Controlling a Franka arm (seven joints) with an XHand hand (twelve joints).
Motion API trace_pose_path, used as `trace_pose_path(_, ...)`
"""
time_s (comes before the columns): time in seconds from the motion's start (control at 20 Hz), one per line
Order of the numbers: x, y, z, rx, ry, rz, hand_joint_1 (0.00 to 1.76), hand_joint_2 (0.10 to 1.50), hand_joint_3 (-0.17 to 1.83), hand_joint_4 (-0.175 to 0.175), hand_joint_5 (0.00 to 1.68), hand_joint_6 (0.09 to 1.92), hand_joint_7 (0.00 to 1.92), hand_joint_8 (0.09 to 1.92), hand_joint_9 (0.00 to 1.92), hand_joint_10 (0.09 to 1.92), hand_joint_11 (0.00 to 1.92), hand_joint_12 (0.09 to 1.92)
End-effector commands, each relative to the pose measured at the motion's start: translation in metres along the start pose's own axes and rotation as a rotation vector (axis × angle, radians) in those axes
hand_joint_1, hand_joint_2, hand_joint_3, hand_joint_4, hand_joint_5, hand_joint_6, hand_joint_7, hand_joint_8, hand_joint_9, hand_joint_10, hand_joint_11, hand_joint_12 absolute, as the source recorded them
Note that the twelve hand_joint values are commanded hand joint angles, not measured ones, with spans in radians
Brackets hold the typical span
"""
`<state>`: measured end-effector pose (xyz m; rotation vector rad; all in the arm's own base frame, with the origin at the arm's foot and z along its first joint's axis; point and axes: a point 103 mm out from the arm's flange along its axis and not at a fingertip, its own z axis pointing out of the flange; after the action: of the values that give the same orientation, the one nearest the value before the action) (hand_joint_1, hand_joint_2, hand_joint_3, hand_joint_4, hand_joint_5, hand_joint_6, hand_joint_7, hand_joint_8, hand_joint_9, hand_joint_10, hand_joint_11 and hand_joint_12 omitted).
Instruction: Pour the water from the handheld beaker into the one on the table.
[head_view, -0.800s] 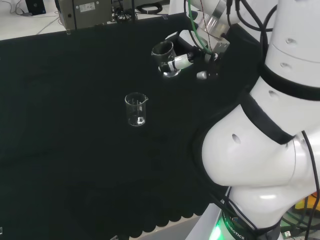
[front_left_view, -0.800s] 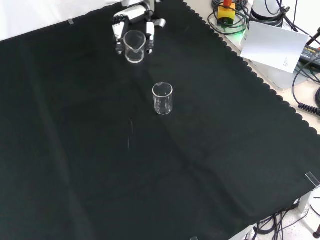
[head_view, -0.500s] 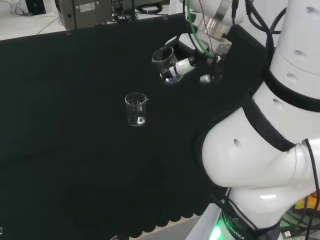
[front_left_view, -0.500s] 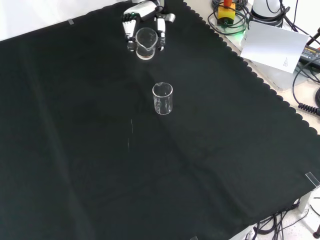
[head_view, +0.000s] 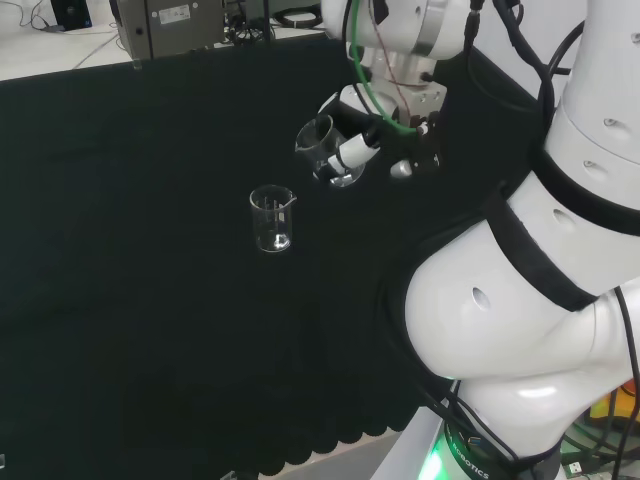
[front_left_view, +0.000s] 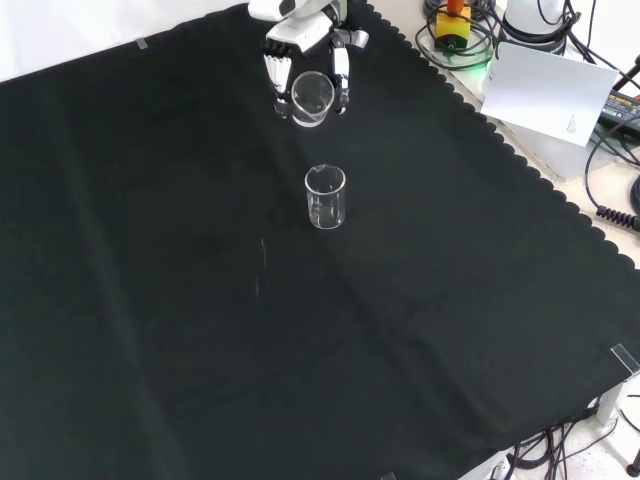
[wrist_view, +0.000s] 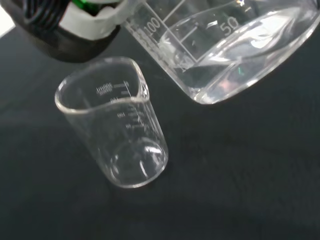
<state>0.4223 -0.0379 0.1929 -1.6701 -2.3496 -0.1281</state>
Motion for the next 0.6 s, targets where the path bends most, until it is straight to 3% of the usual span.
trace_pose_path(0.05, 0.016, 0.017, 0.016, 0.102, -0.12, -0.001, 1.3, 1.02, -0.17, -0.061, 1.34, 0.34, 1.62, 0.09, 1.68, 0.42, 1.42, 0.65)
trace_pose_path(0.25, 0.017, 0.024, 0.021, 0.153, -0.175, 0.015, 1.3, 1.02, -0.17, -0.062, 1.34, 0.35, 1.62, 0.09, 1.66, 0.47, 1.42, 0.66)
trace_pose_path(0.3, 0.017, 0.025, 0.022, 0.166, -0.192, 0.017, 1.26, 1.03, -0.17, -0.037, 1.35, 0.37, 1.67, 0.09, 1.66, 0.48, 1.42, 0.67)
trace_pose_path(0.4, 0.017, 0.027, 0.024, 0.184, -0.212, 0.023, 1.19, 1.04, -0.17, 0.0, 1.34, 0.44, 1.61, 0.41, 1.64, 0.54, 1.42, 0.69)
trace_pose_path(0.5, 0.017, 0.029, 0.025, 0.199, -0.232, 0.028, 1.17, 1.05, -0.17, 0.012, 1.31, 0.5, 1.5, 0.74, 1.63, 0.58, 1.41, 0.71)
trace_pose_path(0.6, 0.017, 0.031, 0.025, 0.219, -0.26, 0.033, 1.17, 1.06, -0.17, 0.014, 1.3, 0.53, 1.45, 0.86, 1.62, 0.6, 1.41, 0.72)
